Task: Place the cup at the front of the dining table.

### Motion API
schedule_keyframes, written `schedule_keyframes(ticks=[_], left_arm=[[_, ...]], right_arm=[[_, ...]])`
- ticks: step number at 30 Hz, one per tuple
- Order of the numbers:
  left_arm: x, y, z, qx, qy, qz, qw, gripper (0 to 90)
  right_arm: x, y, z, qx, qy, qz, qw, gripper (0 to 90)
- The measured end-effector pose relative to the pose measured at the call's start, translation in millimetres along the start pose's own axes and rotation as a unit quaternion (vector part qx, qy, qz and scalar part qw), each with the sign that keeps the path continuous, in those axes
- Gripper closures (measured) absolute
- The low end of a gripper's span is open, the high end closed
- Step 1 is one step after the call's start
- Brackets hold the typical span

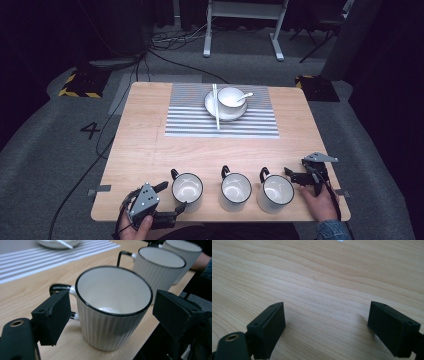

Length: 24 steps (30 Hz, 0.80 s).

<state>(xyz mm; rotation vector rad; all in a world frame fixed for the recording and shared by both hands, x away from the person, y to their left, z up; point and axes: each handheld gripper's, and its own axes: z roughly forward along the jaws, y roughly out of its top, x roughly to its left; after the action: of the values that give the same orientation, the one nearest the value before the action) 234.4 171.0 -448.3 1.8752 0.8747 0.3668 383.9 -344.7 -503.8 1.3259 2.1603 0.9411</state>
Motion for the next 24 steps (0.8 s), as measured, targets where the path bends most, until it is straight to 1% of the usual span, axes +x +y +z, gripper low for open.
schedule_keyframes(ticks=[1,2,3,4,6,10,12,13,14,15,17,18,19,20,21,22,23,24], left_arm=[[-0.7,-1.1,4.5,0.015,-0.008,0.003,0.9999,15.4],[-1.6,-1.6,6.6,0.020,-0.012,0.003,0.9997,15.5],[-1.6,-1.6,6.6,0.020,-0.012,0.003,0.9997,15.2],[-2.4,-2.4,10.4,0.022,-0.002,0.012,0.9997,14.0],[-3.0,-3.7,13.5,0.029,-0.003,0.008,0.9995,12.9],[-2.4,-5.5,18.9,0.032,-0.009,0.001,0.9994,7.5],[-1.3,-7.1,25.7,0.040,0.001,-0.003,0.9992,6.7],[-1.3,-7.1,25.7,0.040,0.001,-0.003,0.9992,6.4],[0.3,-9.3,31.4,0.039,-0.004,-0.010,0.9992,5.8],[0.8,-10.4,33.6,0.041,-0.007,-0.014,0.9990,5.3],[1.8,-10.8,35.5,0.040,-0.006,-0.012,0.9991,4.3],[2.1,-11.2,37.6,0.043,-0.011,-0.014,0.9989,3.3],[1.4,-12.2,43.2,0.041,-0.008,-0.020,0.9989,2.2],[1.4,-12.2,43.2,0.041,-0.008,-0.020,0.9989,1.3],[0.8,-13.7,49.9,0.036,0.000,-0.019,0.9992,0.9],[1.3,-14.0,52.4,0.040,-0.002,-0.022,0.9990,0.3],[1.3,-14.8,55.1,0.037,0.001,-0.024,0.9990,0.0],[1.4,-15.3,56.7,0.037,-0.002,-0.028,0.9989,0.0]], right_arm=[[0.2,0.0,-0.1,0.000,0.000,0.001,1.0000,14.5],[0.1,0.0,-0.1,0.000,0.000,0.001,1.0000,14.5],[0.2,0.0,-0.1,0.000,0.000,0.001,1.0000,14.5],[0.1,0.0,-0.1,0.000,0.000,0.001,1.0000,14.5],[0.1,0.0,-0.1,0.000,0.000,0.001,1.0000,14.5],[0.2,0.0,-0.1,0.000,0.000,0.001,1.0000,14.5],[0.2,0.0,-0.1,0.000,0.000,0.001,1.0000,14.5],[0.2,0.0,-0.1,0.000,0.000,0.001,1.0000,14.5],[0.2,0.0,-0.1,0.000,0.000,0.001,1.0000,14.5],[0.2,0.0,-0.1,0.000,0.000,0.000,1.0000,14.5],[0.2,0.0,-0.1,0.000,0.000,0.000,1.0000,14.5],[0.2,0.0,-0.1,0.000,0.000,0.000,1.0000,14.5],[0.3,0.0,-0.1,0.000,0.000,0.000,1.0000,14.5],[0.3,0.0,-0.1,0.000,0.000,0.000,1.0000,14.5],[0.3,0.0,-0.1,0.000,0.000,0.000,1.0000,14.5],[0.3,0.0,-0.1,0.000,0.000,0.000,1.0000,14.5],[0.4,-0.1,0.0,-0.001,-0.001,0.000,1.0000,14.5],[0.4,-0.1,0.0,-0.001,-0.001,0.000,1.0000,14.5]])
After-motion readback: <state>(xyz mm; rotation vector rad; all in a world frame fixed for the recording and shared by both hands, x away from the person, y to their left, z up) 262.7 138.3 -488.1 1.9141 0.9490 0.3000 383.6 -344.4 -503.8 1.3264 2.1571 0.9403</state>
